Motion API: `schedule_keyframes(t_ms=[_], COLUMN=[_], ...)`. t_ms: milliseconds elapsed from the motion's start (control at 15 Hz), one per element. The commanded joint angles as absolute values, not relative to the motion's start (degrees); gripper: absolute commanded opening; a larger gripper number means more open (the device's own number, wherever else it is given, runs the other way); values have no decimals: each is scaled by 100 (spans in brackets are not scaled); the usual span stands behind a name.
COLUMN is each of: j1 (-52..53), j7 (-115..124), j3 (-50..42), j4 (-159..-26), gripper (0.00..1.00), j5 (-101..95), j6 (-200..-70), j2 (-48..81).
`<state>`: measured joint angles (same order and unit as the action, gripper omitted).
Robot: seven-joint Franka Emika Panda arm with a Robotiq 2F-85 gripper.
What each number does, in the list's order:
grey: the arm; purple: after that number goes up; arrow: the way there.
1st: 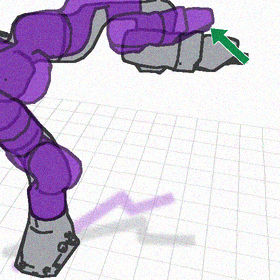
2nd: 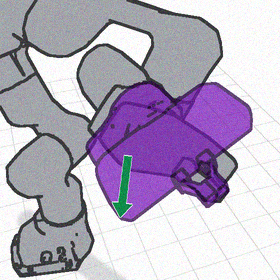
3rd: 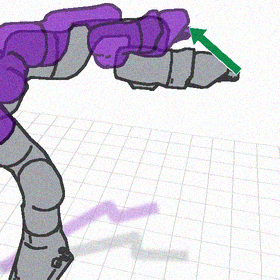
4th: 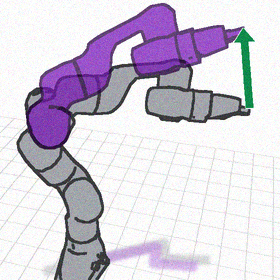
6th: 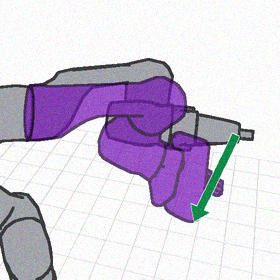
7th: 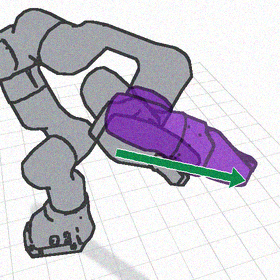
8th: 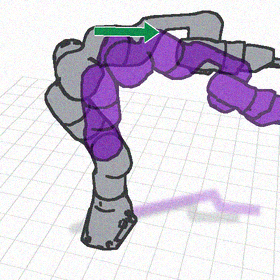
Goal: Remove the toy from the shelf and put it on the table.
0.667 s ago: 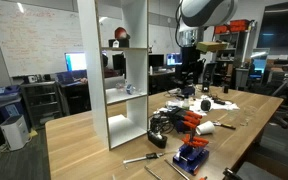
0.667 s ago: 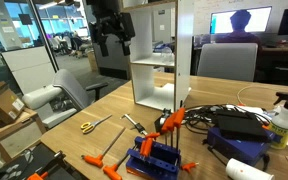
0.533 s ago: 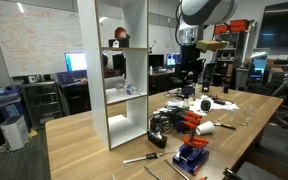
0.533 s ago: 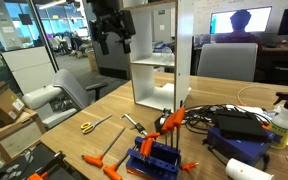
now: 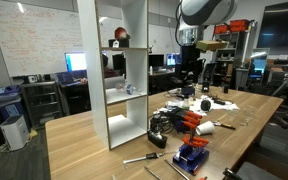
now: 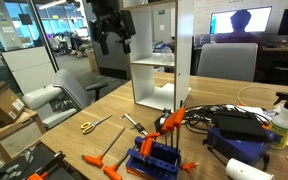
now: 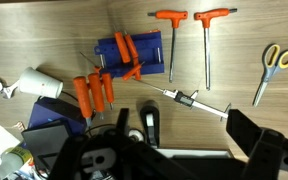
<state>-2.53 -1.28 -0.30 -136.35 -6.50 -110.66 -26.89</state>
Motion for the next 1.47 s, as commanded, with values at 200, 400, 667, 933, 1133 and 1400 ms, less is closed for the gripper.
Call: schedule_keyframes(t_ms=[200,400,667,933,1133,1400], j1=[-213,-164,-69,21,27,-15], j7=[52,4,-5,294,711,1261], j3=[29,104,248,474,631,783], j4=[-13665,-13599,-13363,-12899,-12485,-11942], gripper=[100,100,100,100,100,100], j5=[-690,-743,-749,-598,-514,-373], j6=[-11181,-11224,-11309,-11457,-11605,-11985], j2=[-3097,-3408,-3748,-3764,-3540,-3081])
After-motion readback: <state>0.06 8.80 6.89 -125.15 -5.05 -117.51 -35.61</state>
